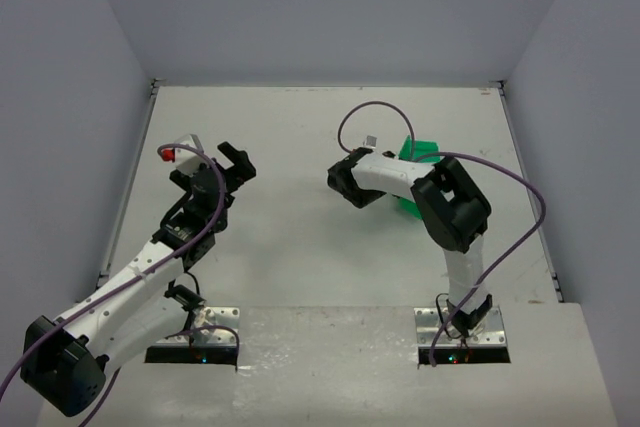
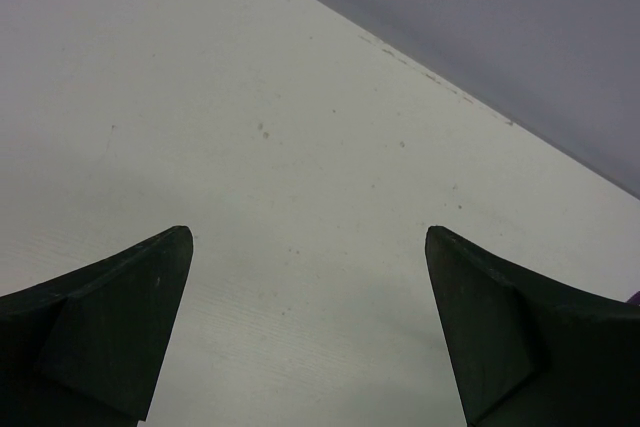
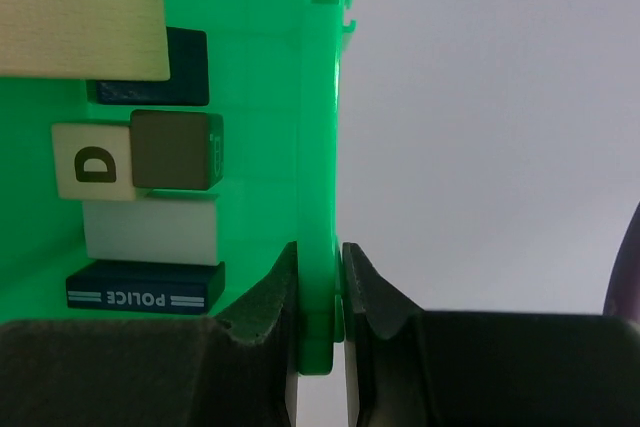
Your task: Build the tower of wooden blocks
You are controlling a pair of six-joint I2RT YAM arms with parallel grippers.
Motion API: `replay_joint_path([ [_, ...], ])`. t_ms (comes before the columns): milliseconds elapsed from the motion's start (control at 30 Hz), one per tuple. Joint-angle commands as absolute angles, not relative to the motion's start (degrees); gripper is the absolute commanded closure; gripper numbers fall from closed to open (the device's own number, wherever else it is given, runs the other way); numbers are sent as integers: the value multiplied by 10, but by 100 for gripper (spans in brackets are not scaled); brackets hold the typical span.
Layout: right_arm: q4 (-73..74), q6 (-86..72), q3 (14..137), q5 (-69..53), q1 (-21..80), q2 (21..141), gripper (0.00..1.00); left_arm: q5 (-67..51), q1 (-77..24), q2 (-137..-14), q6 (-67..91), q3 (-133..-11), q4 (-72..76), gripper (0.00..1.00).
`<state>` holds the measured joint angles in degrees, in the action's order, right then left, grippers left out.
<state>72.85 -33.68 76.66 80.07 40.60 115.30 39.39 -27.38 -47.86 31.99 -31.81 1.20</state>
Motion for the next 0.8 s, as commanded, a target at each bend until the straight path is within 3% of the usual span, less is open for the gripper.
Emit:
replay_joint_path([
  [0, 863, -296, 773, 899, 407, 1190, 100, 409, -270, -466, 325, -322, 21, 0],
  [100, 864, -255, 750, 896, 407, 1200, 100, 410, -270, -468, 324, -323, 21, 0],
  [300, 863, -152, 804, 732, 410, 1223, 100, 409, -270, -476, 323, -324, 21, 0],
  [767, 845, -41, 875, 629, 470, 1290, 100, 410, -270, -481, 323, -328, 17, 0],
])
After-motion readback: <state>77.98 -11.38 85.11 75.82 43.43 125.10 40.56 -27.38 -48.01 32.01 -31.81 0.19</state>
